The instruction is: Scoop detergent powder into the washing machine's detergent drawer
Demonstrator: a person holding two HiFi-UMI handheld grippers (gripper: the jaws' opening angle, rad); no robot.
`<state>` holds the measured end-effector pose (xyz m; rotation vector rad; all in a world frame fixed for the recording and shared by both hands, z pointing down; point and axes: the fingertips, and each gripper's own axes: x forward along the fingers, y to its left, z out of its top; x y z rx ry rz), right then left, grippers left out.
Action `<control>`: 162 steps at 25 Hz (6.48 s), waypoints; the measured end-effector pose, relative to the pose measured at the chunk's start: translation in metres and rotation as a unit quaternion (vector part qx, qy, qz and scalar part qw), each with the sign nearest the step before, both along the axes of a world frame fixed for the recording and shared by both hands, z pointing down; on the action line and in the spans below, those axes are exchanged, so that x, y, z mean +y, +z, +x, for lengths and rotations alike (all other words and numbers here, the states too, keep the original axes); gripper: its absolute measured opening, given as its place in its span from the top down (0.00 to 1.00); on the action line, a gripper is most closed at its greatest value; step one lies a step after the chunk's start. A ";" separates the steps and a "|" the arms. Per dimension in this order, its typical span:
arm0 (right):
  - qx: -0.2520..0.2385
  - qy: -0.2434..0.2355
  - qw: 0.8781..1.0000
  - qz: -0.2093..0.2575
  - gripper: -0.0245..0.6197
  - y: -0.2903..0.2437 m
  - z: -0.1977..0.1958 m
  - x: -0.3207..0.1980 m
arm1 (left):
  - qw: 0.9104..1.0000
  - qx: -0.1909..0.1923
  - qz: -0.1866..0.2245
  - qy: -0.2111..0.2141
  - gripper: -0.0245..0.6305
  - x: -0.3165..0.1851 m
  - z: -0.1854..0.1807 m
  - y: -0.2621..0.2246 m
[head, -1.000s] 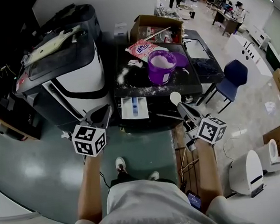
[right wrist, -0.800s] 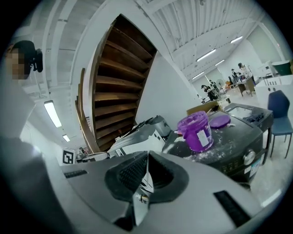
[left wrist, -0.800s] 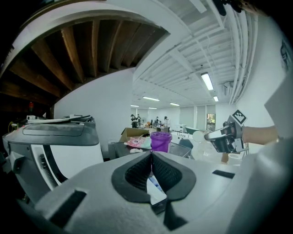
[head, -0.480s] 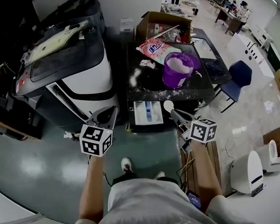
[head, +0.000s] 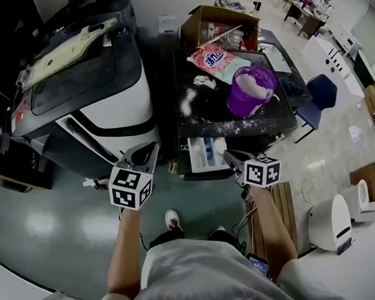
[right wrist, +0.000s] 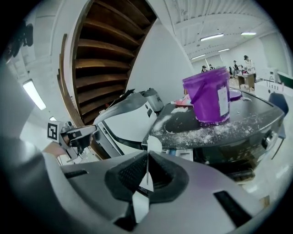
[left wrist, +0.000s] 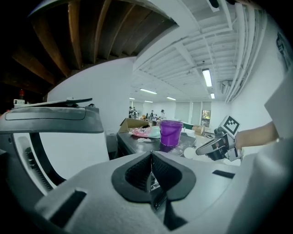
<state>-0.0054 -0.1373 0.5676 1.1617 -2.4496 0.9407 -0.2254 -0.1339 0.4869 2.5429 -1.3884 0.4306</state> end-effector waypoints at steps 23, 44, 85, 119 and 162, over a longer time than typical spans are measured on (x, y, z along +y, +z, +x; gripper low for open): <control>0.230 -0.117 0.966 -0.016 0.95 0.086 -0.055 -0.016 | 0.998 0.024 -0.046 0.032 0.95 -0.038 -0.015 0.052; 0.455 -0.244 0.844 0.143 0.95 0.089 -0.073 -0.013 | 0.998 0.027 -0.046 0.022 0.95 -0.037 -0.030 0.055; 0.582 -0.343 0.696 0.243 0.95 0.111 -0.060 -0.004 | 0.999 -0.018 -0.026 0.020 0.95 -0.030 -0.031 0.053; 0.186 0.086 0.934 0.293 0.95 -0.195 0.123 -0.043 | 0.989 0.000 0.105 0.108 0.95 -0.056 0.133 -0.122; 0.188 0.075 0.918 0.342 0.95 -0.251 0.150 -0.038 | 0.977 0.008 0.172 0.127 0.95 -0.062 0.168 -0.188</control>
